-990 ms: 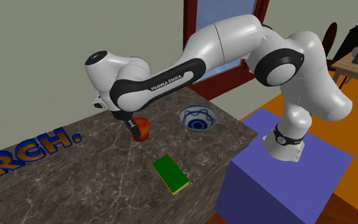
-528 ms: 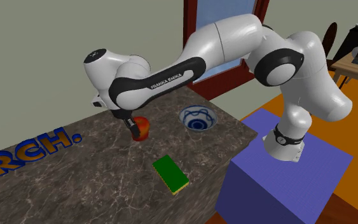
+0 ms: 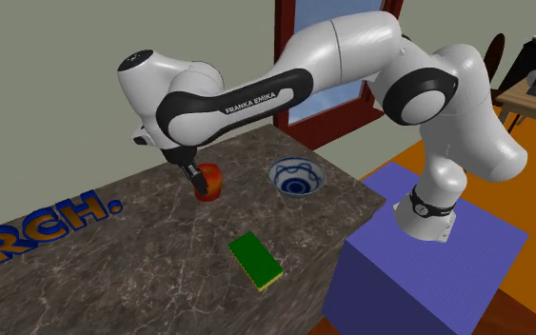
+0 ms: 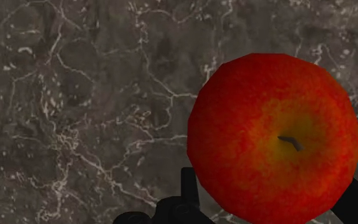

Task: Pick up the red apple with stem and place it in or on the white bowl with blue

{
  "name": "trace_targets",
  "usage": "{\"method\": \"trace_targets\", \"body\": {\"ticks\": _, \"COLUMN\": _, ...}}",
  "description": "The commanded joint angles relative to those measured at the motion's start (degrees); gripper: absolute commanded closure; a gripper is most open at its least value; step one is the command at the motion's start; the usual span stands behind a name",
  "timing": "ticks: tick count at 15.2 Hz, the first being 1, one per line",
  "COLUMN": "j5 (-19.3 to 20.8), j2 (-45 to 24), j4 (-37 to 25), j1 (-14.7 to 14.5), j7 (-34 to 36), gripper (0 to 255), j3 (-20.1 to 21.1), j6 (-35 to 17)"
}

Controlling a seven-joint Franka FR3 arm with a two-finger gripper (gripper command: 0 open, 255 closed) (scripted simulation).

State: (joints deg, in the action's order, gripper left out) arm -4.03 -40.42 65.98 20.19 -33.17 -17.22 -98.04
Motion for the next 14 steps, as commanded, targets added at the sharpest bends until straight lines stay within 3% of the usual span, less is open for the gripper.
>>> {"method": "trace_targets", "body": {"ticks": 1, "j5": 0.0, "j2": 0.2, "j4": -1.2, "j1": 0.1, "j7": -0.1, "gripper": 255, "j3": -0.1, "j6": 1.4}}
{"method": "trace_targets", "body": {"ticks": 14, "j5": -0.1, "j2": -1.2, "j4": -13.8, "j1": 1.6, "j7": -0.6, "gripper": 255, "j3": -0.1, "j6": 12.4}}
